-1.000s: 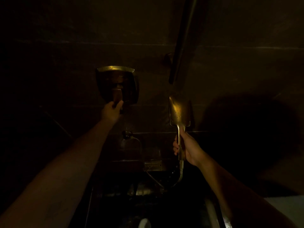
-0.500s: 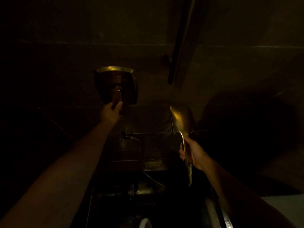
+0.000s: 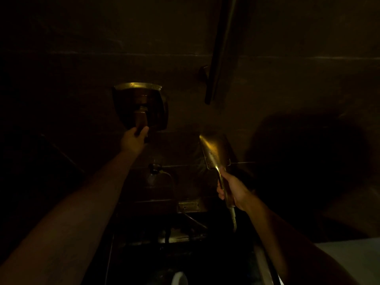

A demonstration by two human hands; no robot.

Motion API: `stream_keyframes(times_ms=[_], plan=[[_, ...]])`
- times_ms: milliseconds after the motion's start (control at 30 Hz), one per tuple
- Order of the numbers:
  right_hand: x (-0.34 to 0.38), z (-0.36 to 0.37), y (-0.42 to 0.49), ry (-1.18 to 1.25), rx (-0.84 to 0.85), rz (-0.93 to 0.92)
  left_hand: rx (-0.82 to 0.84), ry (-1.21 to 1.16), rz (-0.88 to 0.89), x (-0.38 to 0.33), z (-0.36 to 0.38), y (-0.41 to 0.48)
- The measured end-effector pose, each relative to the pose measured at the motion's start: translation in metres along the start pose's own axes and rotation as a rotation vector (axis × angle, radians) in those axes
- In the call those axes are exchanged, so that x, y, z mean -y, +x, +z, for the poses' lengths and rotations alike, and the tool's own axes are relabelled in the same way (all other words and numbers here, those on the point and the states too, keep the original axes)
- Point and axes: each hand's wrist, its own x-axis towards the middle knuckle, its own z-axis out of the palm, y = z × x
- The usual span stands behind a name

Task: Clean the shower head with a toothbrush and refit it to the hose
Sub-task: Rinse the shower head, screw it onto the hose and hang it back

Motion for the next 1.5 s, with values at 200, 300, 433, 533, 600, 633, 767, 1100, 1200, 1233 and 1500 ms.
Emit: stream_keyframes(times_ms=[200,300,433,533,600,633,767,1100,1200,1233,1500], plan=[[0.000,0.005,0.003,-0.025,-0.008,0.032,-0.002,-0.019,-0.039,-0.001,0.001,0.003],[0.001,0.006,0.003,-0.037,-0.023,0.034,-0.005,0.005,-0.035,-0.003,0.001,0.004],[0.001,0.007,0.001,-0.046,-0.032,0.066,0.042,0.002,-0.020,-0.002,0.001,0.005],[0.001,0.007,-0.001,-0.030,-0.020,0.070,0.055,-0.046,-0.030,0.000,0.002,0.004],[0.001,0.006,-0.003,-0.029,-0.018,0.063,0.052,-0.061,-0.034,-0.001,0.004,0.003],[0.002,0.006,-0.004,-0.020,-0.017,0.055,0.047,-0.067,-0.033,-0.001,0.005,0.002],[0.008,0.006,-0.010,-0.021,-0.014,0.032,0.036,-0.086,-0.026,-0.001,0.005,-0.001],[0.023,0.005,-0.019,-0.056,-0.036,-0.057,-0.032,0.189,0.036,0.001,0.004,-0.002],[0.024,0.004,-0.018,-0.081,-0.044,-0.081,-0.114,0.282,0.029,-0.004,0.008,-0.004],[0.023,0.004,-0.017,-0.086,-0.044,-0.085,-0.129,0.300,0.018,-0.005,0.009,-0.004],[0.018,0.006,-0.014,-0.099,-0.027,-0.125,-0.133,0.373,-0.023,-0.014,0.007,-0.008]])
